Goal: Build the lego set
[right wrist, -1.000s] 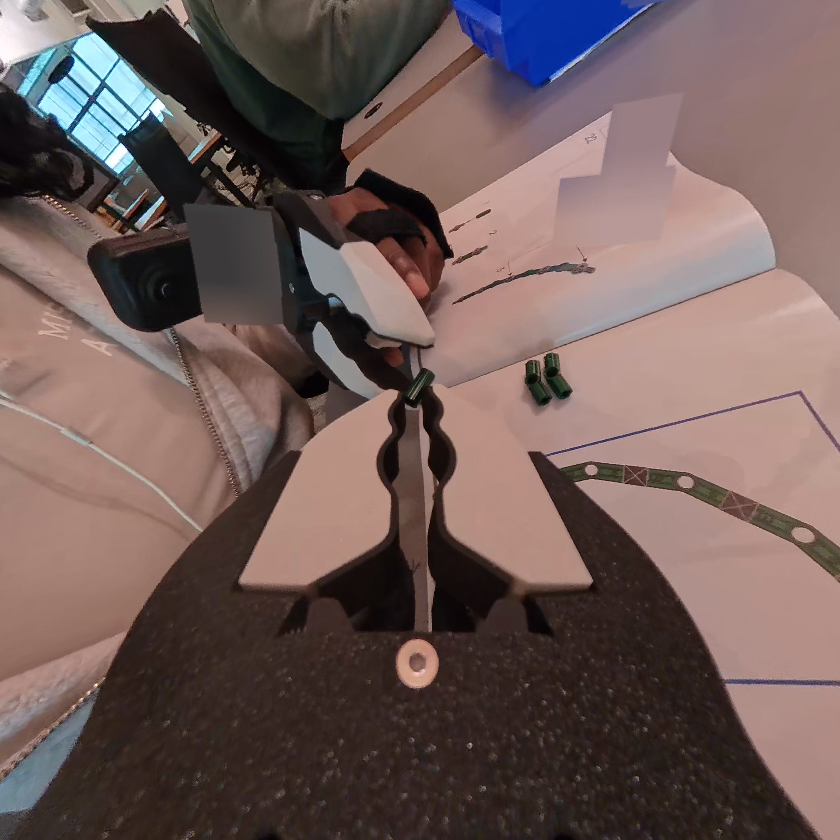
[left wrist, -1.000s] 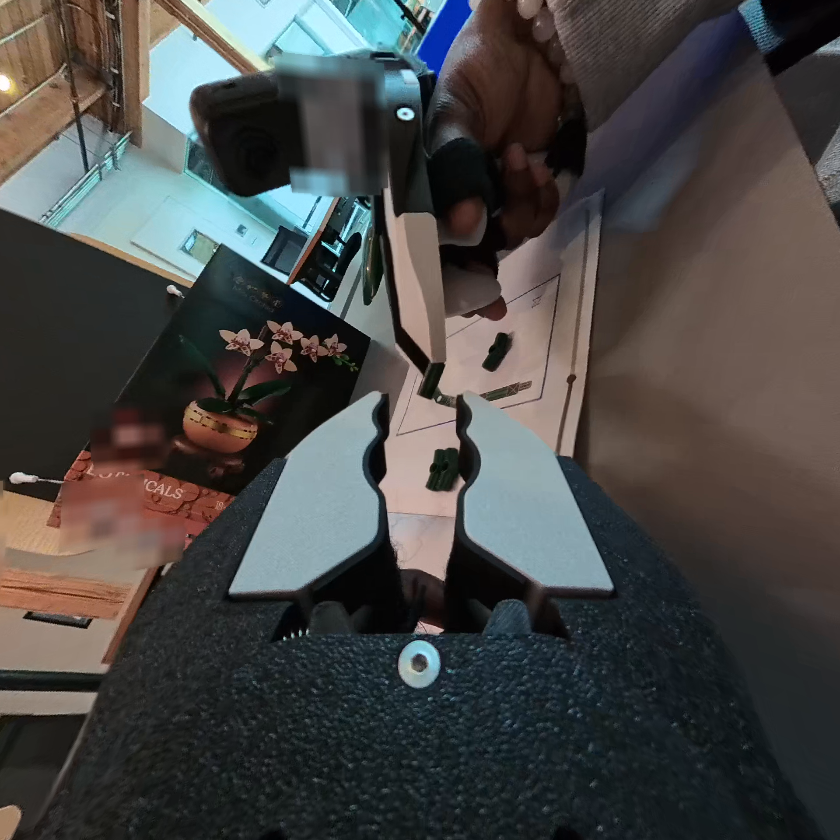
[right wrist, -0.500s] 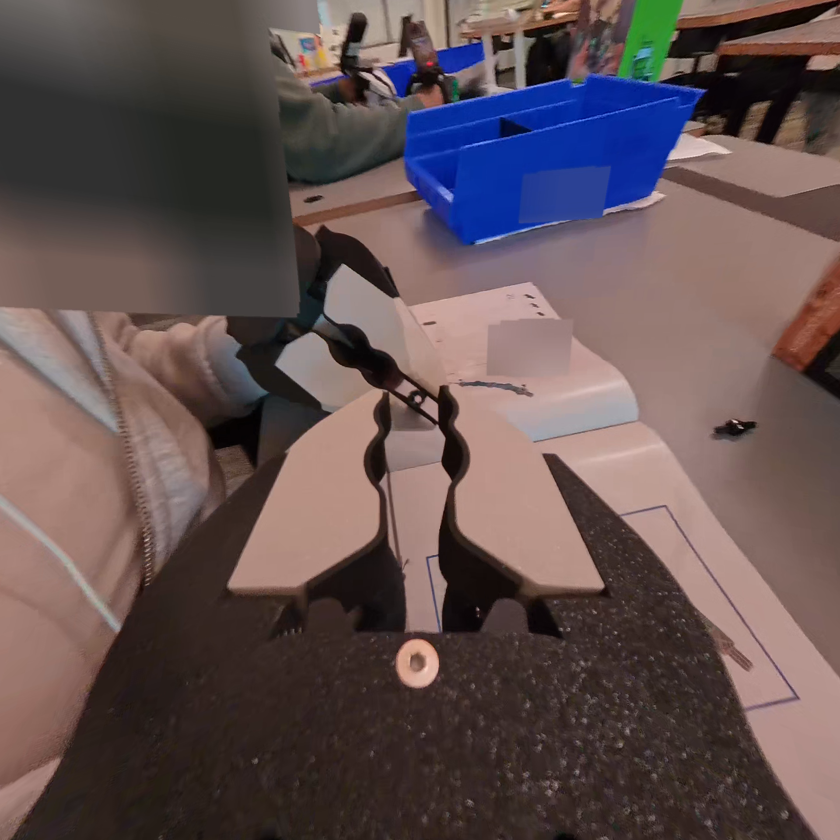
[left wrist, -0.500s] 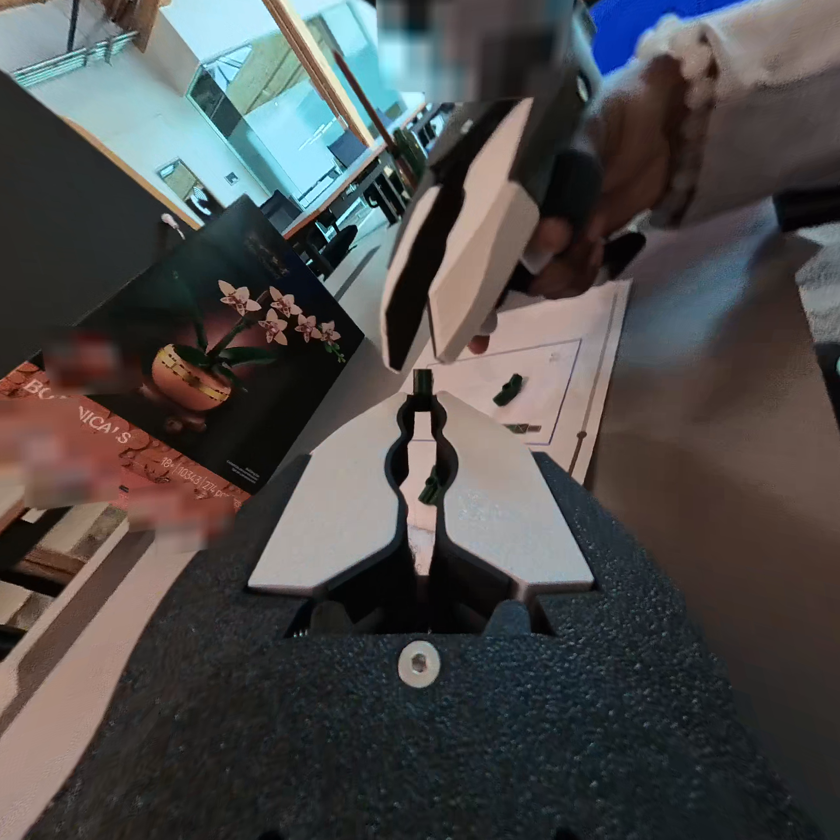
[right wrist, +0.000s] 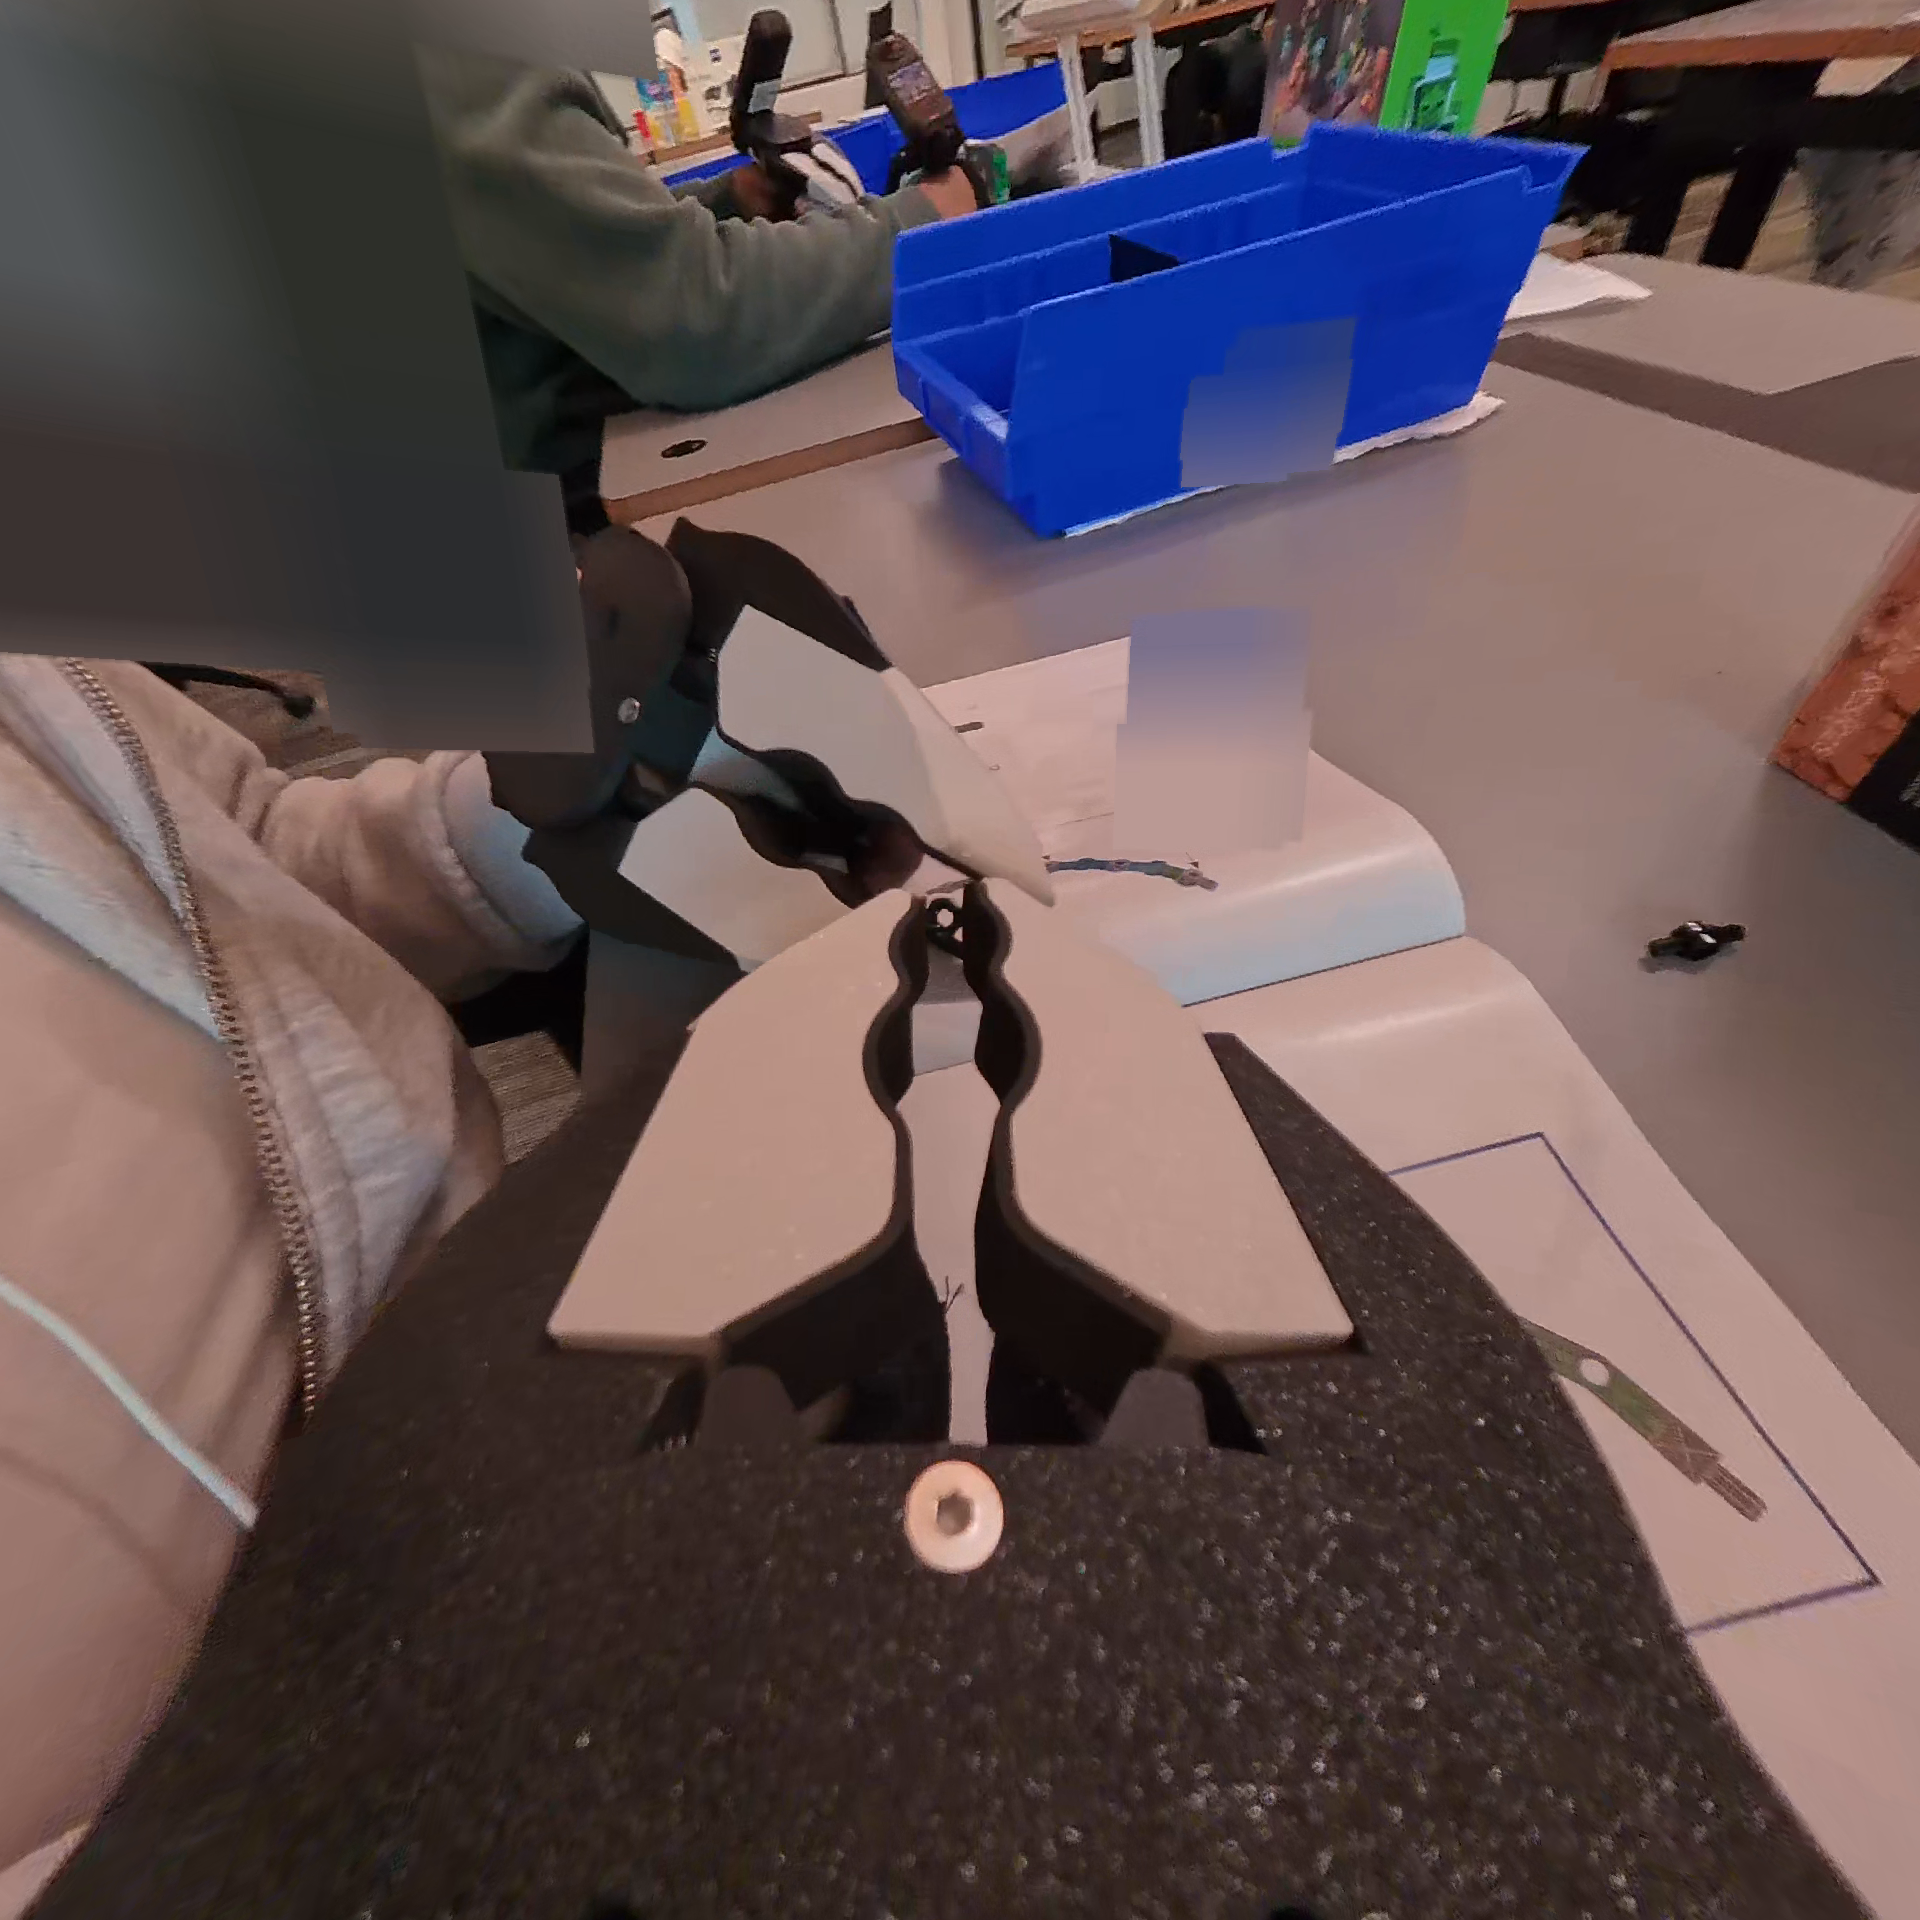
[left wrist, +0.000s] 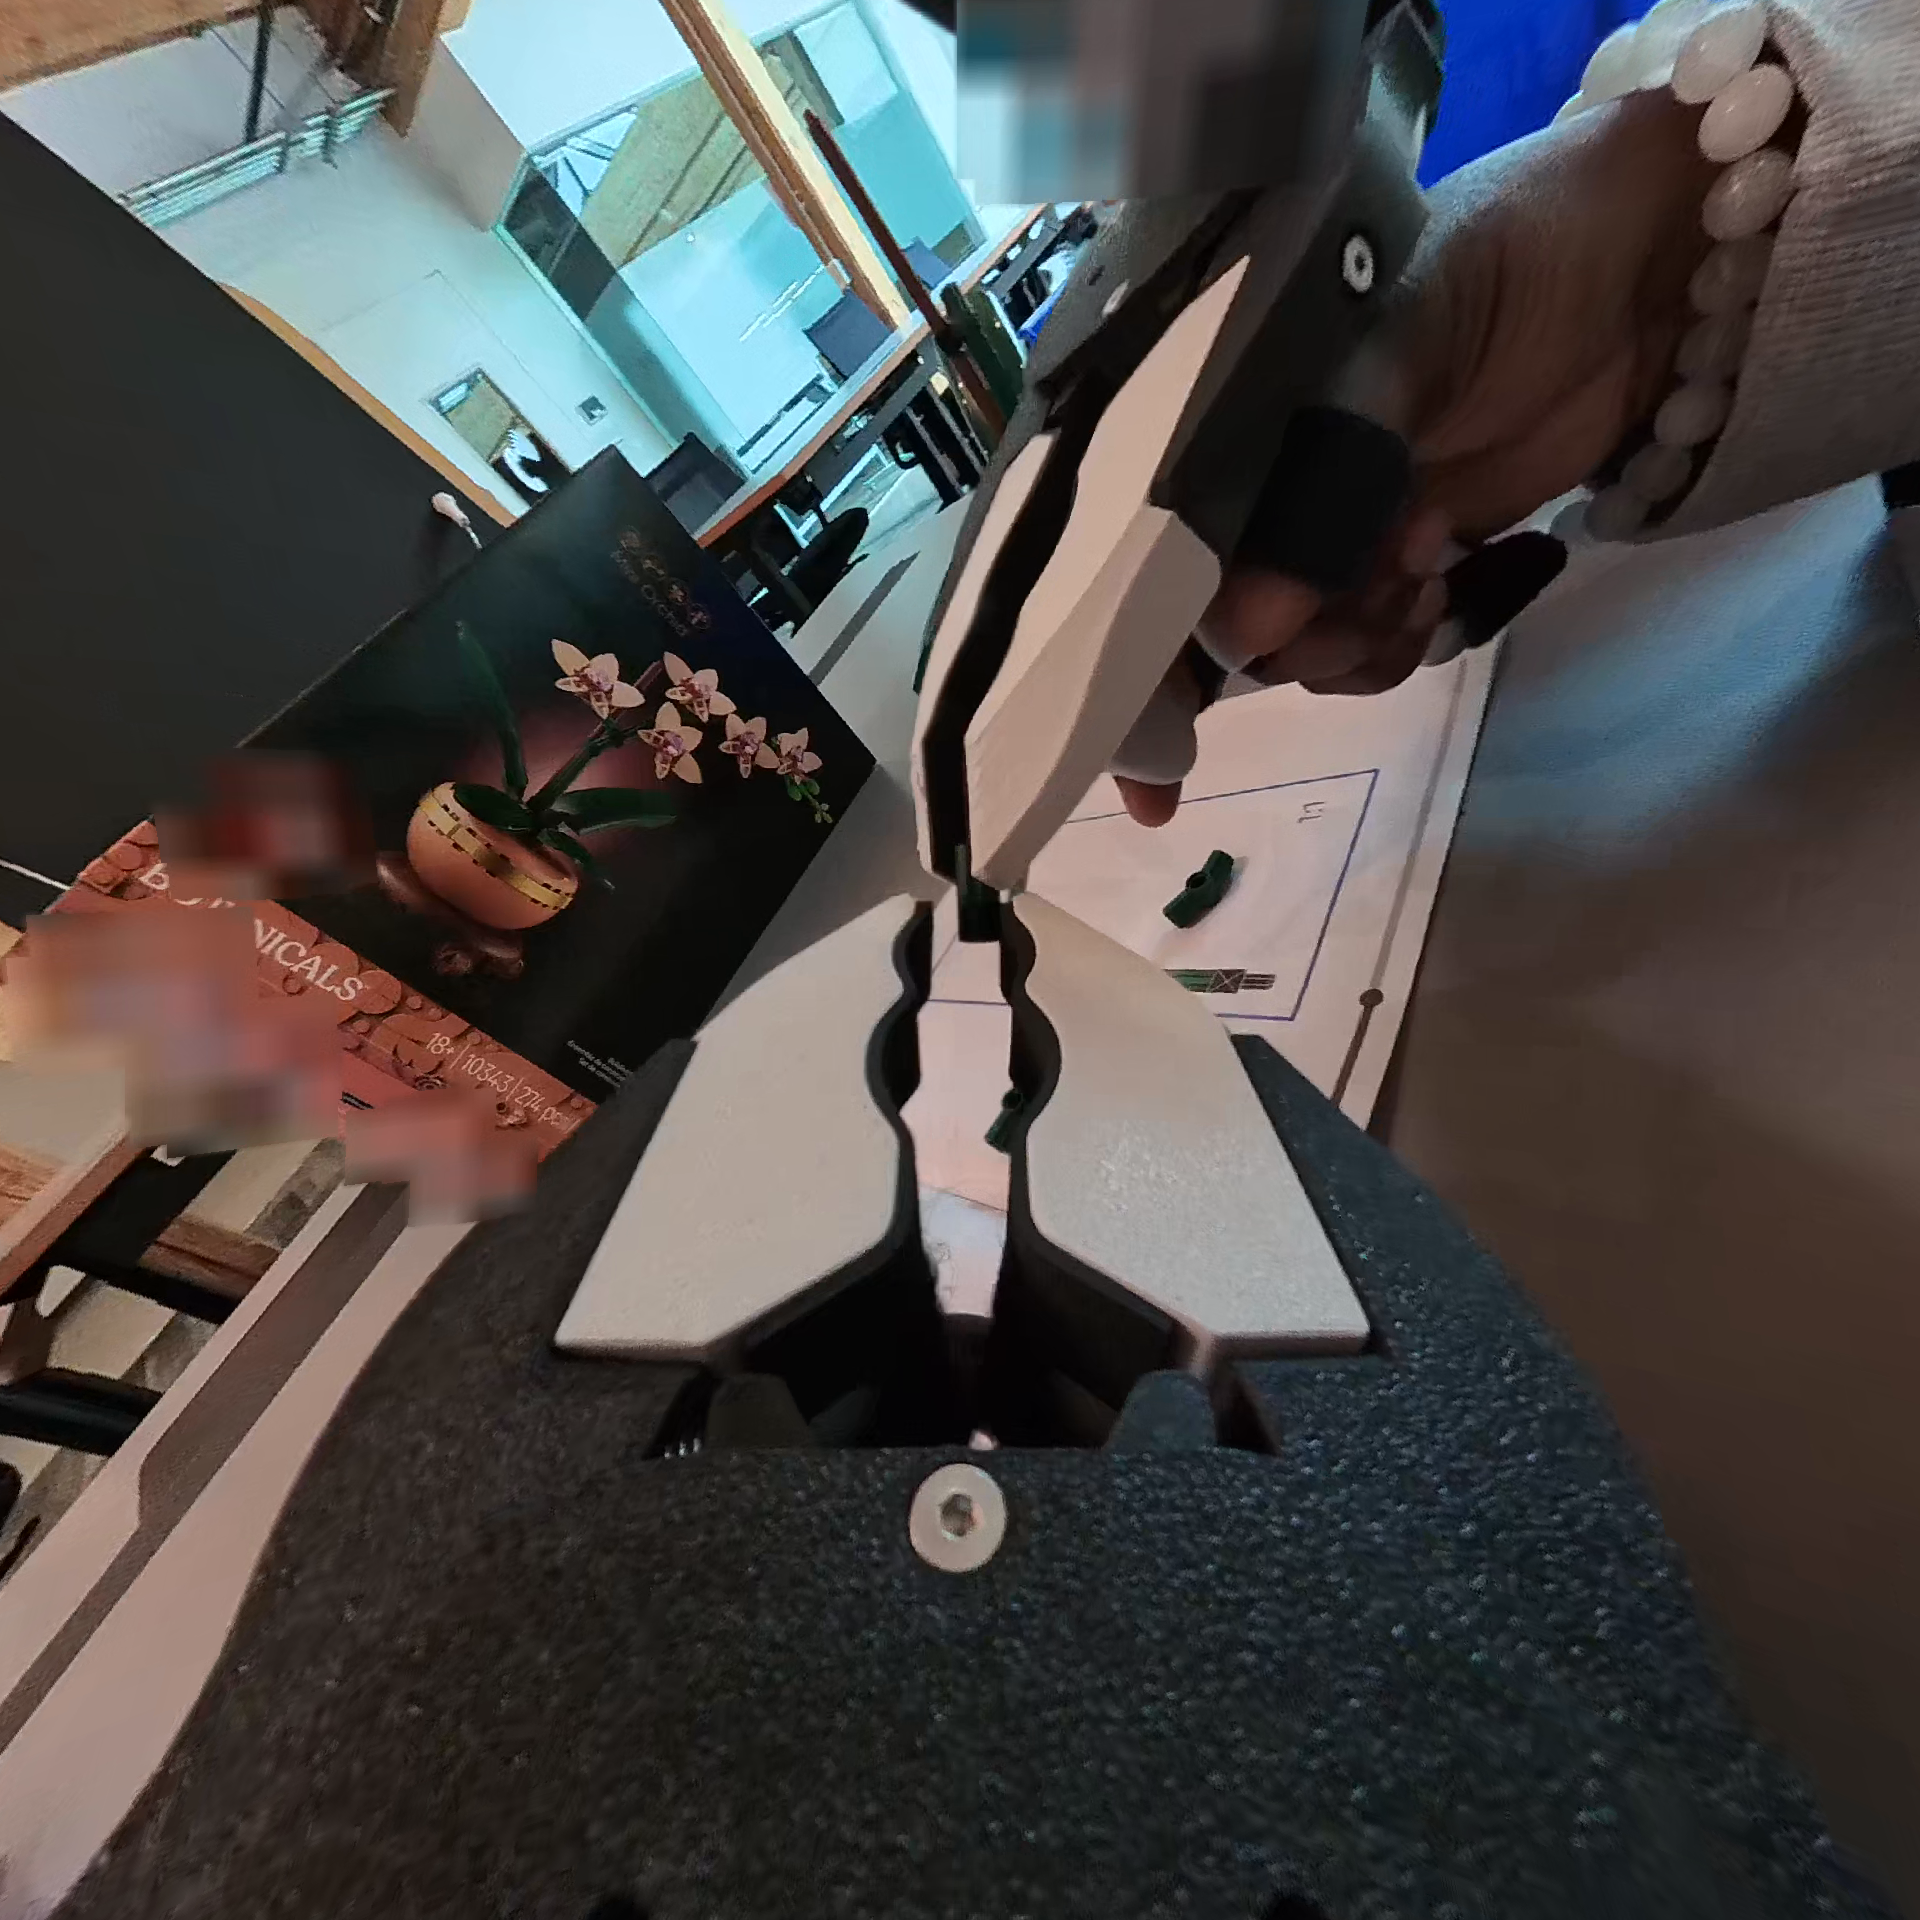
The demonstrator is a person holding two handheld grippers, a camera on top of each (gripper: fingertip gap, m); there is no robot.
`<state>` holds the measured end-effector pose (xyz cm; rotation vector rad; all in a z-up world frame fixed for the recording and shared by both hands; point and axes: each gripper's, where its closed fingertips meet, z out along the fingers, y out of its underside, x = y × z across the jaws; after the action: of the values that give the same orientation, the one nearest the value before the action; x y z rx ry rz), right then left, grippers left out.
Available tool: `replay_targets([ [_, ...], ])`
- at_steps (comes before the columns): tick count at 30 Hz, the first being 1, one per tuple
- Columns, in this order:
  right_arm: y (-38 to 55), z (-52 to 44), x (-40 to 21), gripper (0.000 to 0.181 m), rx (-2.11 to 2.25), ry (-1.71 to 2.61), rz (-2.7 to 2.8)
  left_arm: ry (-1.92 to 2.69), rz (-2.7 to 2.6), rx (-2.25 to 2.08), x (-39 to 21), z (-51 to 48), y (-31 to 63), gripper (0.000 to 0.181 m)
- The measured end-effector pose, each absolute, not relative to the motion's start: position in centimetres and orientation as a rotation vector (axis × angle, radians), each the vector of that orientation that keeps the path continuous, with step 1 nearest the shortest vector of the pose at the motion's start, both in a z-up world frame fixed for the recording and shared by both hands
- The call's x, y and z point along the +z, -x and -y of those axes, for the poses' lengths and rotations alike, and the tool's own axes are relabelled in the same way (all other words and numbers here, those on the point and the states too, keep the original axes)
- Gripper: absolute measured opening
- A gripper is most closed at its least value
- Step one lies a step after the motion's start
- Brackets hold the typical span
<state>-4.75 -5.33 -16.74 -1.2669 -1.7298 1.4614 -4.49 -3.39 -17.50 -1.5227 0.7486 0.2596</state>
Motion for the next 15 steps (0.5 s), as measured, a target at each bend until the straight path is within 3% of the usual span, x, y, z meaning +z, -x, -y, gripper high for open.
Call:
replay_targets([
  [5, 5.4, 5.6, -16.5, 0.006, 1.409, 1.213, 1.818, 1.550, -0.726, 0.252, -17.6, 3.6, 5.0, 0.006],
  [8, 7.1, 3.3, -14.1, 0.033, 1.301, 1.170, 1.716, 1.584, -0.576, 0.220, -17.0, 3.6, 7.2, 0.005],
  [11, 10.0, -2.9, -13.5, 0.011, 0.957, 1.298, 1.567, 1.623, -0.370, 0.154, -16.4, 3.7, 9.9, 0.005],
  [15, 13.1, -7.8, -19.5, 0.009, 0.580, 1.651, 1.757, 1.633, -0.203, 0.099, -16.0, 3.9, 11.9, 0.005],
])
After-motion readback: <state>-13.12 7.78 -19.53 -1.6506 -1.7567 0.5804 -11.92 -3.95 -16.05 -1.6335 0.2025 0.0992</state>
